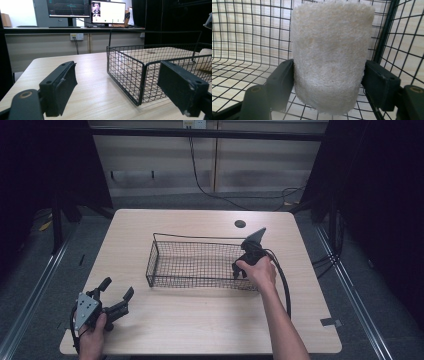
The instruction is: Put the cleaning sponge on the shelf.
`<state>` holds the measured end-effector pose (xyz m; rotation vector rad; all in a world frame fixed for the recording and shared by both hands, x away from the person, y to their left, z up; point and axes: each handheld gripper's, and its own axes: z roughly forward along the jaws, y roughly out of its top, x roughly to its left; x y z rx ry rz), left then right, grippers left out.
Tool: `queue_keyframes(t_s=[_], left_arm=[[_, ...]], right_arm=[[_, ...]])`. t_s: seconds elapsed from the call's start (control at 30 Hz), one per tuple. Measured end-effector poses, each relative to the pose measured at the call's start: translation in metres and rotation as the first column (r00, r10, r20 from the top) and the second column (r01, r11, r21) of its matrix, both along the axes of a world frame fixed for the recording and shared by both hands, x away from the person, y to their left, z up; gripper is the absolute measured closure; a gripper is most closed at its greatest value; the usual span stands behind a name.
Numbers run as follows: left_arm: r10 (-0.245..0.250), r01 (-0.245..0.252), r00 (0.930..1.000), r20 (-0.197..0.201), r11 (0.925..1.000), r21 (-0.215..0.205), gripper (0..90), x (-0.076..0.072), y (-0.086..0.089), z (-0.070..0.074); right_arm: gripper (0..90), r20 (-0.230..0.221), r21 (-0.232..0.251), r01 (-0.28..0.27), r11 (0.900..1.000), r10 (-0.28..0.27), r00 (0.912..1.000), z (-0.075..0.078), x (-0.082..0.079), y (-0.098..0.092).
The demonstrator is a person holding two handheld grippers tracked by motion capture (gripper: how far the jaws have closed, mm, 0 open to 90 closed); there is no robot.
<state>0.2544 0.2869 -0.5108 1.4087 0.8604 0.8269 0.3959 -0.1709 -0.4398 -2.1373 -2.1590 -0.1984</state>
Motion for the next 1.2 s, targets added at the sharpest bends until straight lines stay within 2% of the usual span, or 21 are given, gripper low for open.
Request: queue_keyframes(t_s=[0.53,1.1,1.2], left_arm=[[0.000,0.000,1.0000,0.000,1.0000,0.000,15.1,0.0000,0.0000,0.0000],[0.000,0.000,1.0000,0.000,1.0000,0.000,15.3,0.0000,0.0000,0.0000],[0.004,-0.004,1.0000,0.001,1.0000,0.003,15.3,-0.0001,0.0001,0.0000]], right_arm=[[27.8,-0.019,-0.028,-0.021,0.999,0.020,0.9996,-0.0037,0.0012,0.0060],[14.4,-0.013,-0.004,-0.040,0.999,0.040,0.9991,-0.0024,0.0011,0.0070],[15.4,-0.017,-0.010,-0.058,0.998,0.057,0.9982,-0.0006,0.0006,0.0075]])
